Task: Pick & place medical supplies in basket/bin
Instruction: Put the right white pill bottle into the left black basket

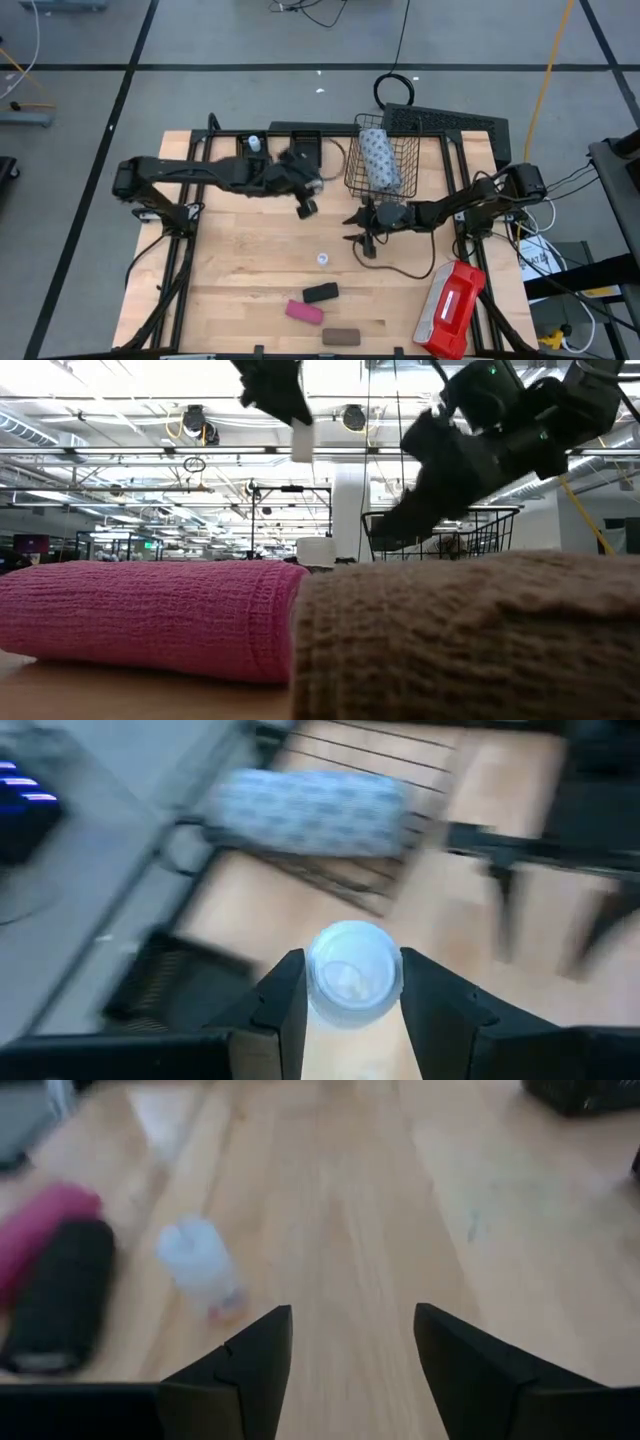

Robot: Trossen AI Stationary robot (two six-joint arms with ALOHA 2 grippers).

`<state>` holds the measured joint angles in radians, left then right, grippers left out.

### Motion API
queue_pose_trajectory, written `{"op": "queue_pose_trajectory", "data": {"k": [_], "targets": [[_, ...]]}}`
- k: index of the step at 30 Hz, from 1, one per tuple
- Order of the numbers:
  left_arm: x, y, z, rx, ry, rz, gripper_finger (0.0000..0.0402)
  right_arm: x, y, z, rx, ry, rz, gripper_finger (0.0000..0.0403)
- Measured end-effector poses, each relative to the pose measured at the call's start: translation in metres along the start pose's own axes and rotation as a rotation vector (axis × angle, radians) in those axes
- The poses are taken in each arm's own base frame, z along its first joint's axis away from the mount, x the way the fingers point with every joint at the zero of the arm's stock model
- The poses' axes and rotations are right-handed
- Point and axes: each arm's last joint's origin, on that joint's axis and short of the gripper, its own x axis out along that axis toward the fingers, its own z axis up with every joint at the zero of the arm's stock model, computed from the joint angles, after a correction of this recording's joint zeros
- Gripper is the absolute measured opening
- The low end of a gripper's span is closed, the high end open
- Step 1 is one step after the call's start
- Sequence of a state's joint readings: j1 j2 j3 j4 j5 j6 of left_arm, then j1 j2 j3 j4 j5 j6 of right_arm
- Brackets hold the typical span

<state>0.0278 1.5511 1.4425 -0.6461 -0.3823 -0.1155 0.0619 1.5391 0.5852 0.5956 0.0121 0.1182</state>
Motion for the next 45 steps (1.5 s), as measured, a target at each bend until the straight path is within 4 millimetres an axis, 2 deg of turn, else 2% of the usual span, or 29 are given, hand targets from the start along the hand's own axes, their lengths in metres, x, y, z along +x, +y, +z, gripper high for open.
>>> {"op": "queue_pose_trajectory", "data": {"k": [5, 8, 10, 16, 21, 23, 33, 39, 45], "targets": [[-0.017, 0.024, -0.023, -0.081, -0.021, 0.074, 0.0134, -0.015, 0.004, 0.015, 0.013, -0.029, 0.099, 0.0202], [-0.022, 0.047, -0.050, -0.166, -0.010, 0.165, 0.0134, -0.029, 0.006, 0.026, 0.023, -0.058, 0.108, 0.0198], [-0.024, 0.063, -0.069, -0.245, -0.009, 0.218, 0.0134, -0.040, 0.007, 0.026, 0.023, -0.051, 0.106, 0.0195], [-0.022, 0.111, -0.123, -0.518, -0.049, 0.378, 0.0134, -0.061, 0.008, 0.034, 0.019, -0.145, 0.118, 0.0189], [-0.010, 0.135, -0.161, -0.656, -0.072, 0.455, 0.0134, -0.071, 0.007, 0.028, 0.019, -0.152, 0.118, 0.0187], [-0.004, 0.142, -0.170, -0.711, -0.105, 0.469, 0.0134, -0.072, 0.007, 0.028, 0.019, -0.158, 0.117, 0.0187], [0.021, 0.154, -0.220, -0.854, -0.067, 0.519, 0.0134, -0.072, 0.005, 0.025, 0.022, -0.147, 0.062, 0.0184], [0.029, 0.157, -0.233, -0.877, -0.059, 0.544, 0.0134, -0.072, 0.005, 0.025, 0.017, -0.149, 0.062, 0.0183], [0.041, 0.159, -0.236, -0.883, -0.039, 0.545, 0.0134, -0.072, 0.004, 0.025, 0.017, -0.150, 0.058, 0.0180]]}}
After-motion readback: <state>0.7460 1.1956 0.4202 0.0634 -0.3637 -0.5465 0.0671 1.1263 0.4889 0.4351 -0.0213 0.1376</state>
